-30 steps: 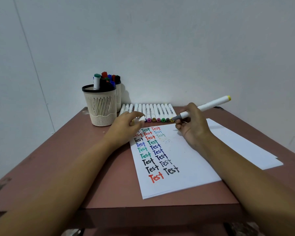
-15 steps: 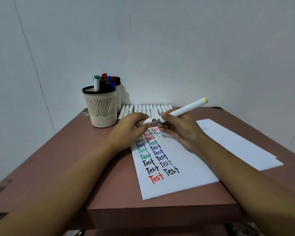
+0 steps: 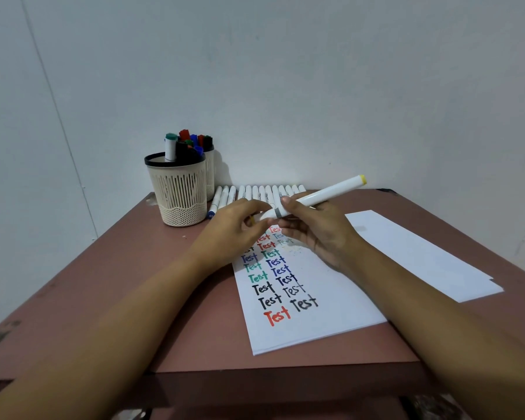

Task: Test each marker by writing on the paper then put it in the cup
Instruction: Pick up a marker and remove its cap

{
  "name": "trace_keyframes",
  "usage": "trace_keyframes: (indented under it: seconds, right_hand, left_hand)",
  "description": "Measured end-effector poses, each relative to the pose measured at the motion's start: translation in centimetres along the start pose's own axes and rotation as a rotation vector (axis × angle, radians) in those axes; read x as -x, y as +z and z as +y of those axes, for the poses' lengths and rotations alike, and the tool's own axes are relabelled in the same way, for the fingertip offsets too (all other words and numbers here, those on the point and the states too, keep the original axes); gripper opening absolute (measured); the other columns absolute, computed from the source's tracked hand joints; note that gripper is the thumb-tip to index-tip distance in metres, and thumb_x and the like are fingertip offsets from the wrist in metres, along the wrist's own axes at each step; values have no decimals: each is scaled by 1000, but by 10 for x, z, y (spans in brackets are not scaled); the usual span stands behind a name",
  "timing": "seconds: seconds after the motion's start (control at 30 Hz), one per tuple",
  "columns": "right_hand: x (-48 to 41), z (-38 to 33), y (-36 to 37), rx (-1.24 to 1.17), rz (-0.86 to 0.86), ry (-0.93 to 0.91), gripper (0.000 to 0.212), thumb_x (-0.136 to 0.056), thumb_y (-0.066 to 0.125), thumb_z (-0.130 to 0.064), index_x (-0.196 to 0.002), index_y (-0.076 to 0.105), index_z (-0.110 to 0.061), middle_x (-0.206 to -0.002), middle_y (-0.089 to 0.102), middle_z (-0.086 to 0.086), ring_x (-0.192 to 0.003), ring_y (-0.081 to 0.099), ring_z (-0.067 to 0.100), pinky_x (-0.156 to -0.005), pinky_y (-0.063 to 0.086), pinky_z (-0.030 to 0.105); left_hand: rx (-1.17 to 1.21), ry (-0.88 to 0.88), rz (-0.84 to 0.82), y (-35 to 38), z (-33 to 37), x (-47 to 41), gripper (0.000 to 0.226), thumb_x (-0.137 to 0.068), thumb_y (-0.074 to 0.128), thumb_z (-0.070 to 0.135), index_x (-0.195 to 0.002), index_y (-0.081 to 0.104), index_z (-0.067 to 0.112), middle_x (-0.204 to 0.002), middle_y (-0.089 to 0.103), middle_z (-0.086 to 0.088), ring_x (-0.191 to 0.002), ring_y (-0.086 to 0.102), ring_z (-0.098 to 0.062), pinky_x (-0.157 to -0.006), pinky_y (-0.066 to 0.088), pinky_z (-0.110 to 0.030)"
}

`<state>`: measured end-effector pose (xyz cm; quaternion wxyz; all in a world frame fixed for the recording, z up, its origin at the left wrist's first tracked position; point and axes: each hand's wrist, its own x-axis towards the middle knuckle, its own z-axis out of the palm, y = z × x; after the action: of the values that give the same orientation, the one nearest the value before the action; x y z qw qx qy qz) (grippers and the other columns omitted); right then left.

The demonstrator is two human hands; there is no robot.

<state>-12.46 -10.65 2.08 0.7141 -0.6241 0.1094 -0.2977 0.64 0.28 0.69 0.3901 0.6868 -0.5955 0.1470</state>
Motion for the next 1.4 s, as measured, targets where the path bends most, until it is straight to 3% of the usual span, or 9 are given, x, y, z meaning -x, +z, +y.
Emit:
trace_keyframes:
  seconds: [0.17,0.33,0.5,0.77,0.97,1.1,1.17,1.27,1.4]
  right_hand:
    - [-2,2,0,47,37,17,23,-86,67,-20,-64,64,-16,-52,54,-3,-48,43,6,-45,33,17]
    - [0,1,1,-25,10,14,19,-87,66,-15,-69,60,-10,-53,53,-1,-46,44,5,-42,36,14]
    - [1,1,4,-70,-25,18,19,-86,65,-14,-69,58,-11,-54,52,-1,-47,44,6,-43,36,14]
    - [1,3,7,-58,-61,-24,15,-87,63,-11,-73,58,-10,-54,54,-1,-47,47,6,-45,40,15]
    - [-3,-2,1,61,-84,-46,17,-88,64,-16,-71,62,-10,-56,54,-1,-49,47,6,-47,40,15]
    - [-5,-5,-5,80,-85,-15,15,-86,64,-25,-76,62,-13,-59,53,1,-50,47,8,-47,41,16]
    - [-6,-7,-7,16,-29,30,22,-85,61,-35,-85,59,-13,-61,53,2,-50,49,9,-48,42,18]
    - [-13,-12,-16,-104,207,61,37,-91,51,-48,-92,53,-11,-63,55,4,-50,53,12,-47,45,22]
    - [-25,-3,-34,387,513,-15,43,-100,35,-38,-83,57,-6,-72,53,7,-64,49,19,-61,44,33]
  left_hand:
    - [-13,62,0,2,5,1,37,-89,51,35,-107,64,6,-87,63,-4,-76,55,-12,-68,38,-11]
    - [3,75,-12,3,14,4,41,-91,38,32,-96,62,-1,-77,60,-9,-69,54,-20,-62,38,-26]
    - [58,22,-21,5,18,4,26,-99,38,19,-90,54,2,-66,44,11,-61,43,-4,-58,33,-15]
    - [103,-65,-8,7,23,6,22,-100,33,20,-81,41,11,-63,40,7,-56,37,-6,-52,28,-18]
    - [211,-129,0,6,23,5,20,-98,40,24,-85,52,14,-64,46,10,-57,45,-2,-54,32,-18]
    - [506,-290,34,1,28,-1,14,-93,54,22,-87,65,15,-61,58,14,-58,49,4,-57,37,-12]
    - [678,-384,74,-1,25,-2,10,-89,60,20,-87,67,13,-54,57,16,-55,48,1,-60,39,-17]
    - [902,-495,168,-7,19,-4,7,-85,65,16,-86,68,9,-54,52,13,-58,49,-7,-74,51,-39]
    - [1038,-553,302,-19,17,-8,6,-86,61,10,-81,64,10,-71,52,-1,-62,53,-8,-67,53,-30]
